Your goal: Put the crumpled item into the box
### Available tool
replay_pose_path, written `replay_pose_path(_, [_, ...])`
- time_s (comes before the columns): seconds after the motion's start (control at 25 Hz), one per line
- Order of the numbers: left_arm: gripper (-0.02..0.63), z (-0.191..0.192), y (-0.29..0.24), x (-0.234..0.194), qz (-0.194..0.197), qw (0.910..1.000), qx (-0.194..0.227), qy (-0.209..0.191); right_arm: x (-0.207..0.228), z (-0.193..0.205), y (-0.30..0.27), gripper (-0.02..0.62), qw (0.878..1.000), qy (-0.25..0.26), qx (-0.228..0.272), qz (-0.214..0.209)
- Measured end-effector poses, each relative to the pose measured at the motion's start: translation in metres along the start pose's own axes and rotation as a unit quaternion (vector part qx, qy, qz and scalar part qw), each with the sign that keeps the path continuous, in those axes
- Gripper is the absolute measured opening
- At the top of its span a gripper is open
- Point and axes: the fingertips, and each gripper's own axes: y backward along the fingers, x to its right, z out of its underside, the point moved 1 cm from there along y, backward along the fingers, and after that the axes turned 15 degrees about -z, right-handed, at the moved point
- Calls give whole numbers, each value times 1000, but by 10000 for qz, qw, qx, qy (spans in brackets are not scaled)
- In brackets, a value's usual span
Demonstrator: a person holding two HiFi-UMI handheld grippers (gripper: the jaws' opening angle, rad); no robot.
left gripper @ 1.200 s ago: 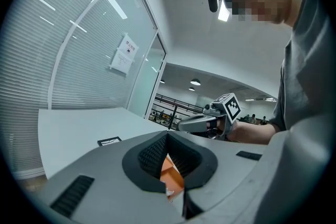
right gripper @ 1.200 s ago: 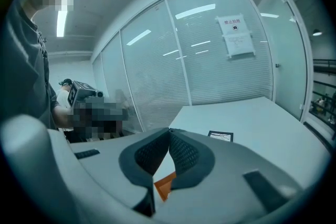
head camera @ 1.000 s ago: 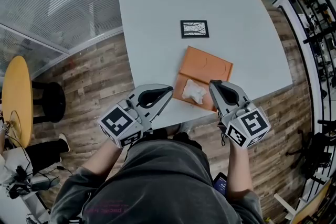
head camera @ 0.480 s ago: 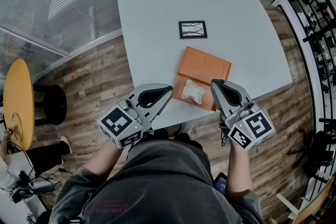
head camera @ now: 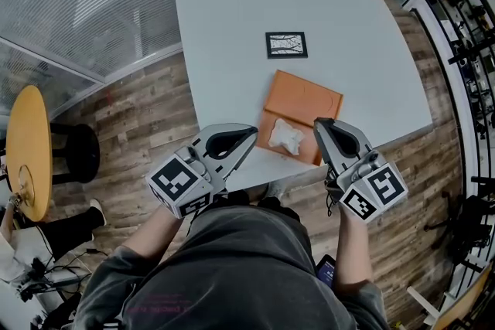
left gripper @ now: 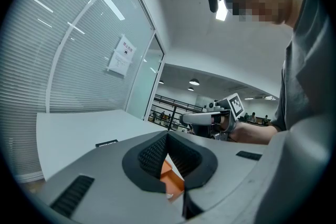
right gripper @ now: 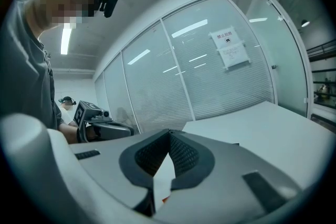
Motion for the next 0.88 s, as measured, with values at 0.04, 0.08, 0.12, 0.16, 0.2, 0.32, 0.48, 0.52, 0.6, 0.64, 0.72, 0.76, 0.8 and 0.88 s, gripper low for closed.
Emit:
replay_pose_path(0.04, [12,0,0,0,-10,10000,-15,-3,0,1,0,-2,10000,-22,2,-27])
replay_pose_path(0.08, [12,0,-1,0,-11,10000,-11,-14,0,1,-1,-2,10000,-36,2,-44])
replay_pose_path(0.12, [12,0,-1,0,-7,10000,5,-28,0,2,-1,-2,10000,-42,-5,-51])
replay_pose_path(0.16, [12,0,-2,0,-3,10000,19,-39,0,3,-1,-2,10000,-46,-12,-55])
replay_pose_path(0.2, [12,0,-2,-1,0,10000,24,-44,0,3,-1,-2,10000,-50,-20,-58])
replay_pose_path(0.32, [12,0,-3,-2,7,10000,12,-27,1,4,-2,-2,9999,-69,-51,-64])
replay_pose_path(0.48, [12,0,-6,-3,12,10000,-7,-9,4,7,-3,-2,9999,-97,-91,-71])
replay_pose_path(0.52, [12,-1,-7,-3,14,10000,6,-7,4,7,-3,-2,9999,-104,-97,-70])
replay_pose_path(0.6, [12,-1,-7,-2,17,10000,10,-3,5,8,-3,-2,9999,-109,-103,-70])
replay_pose_path(0.64, [12,-1,-8,-1,18,10000,7,0,5,8,-2,-2,9999,-108,-105,-72])
replay_pose_path(0.72, [12,-2,-8,-1,21,10000,12,9,5,7,-3,-2,9999,-102,-109,-75])
replay_pose_path(0.76, [12,-2,-8,-2,22,10000,19,7,5,7,-3,-2,9999,-102,-113,-76])
replay_pose_path(0.8, [12,-3,-8,-2,24,10000,25,-3,5,7,-4,-2,9998,-104,-119,-76])
replay_pose_path(0.88, [12,-5,-8,-2,29,10000,30,-27,5,7,-4,-2,9998,-109,-136,-71])
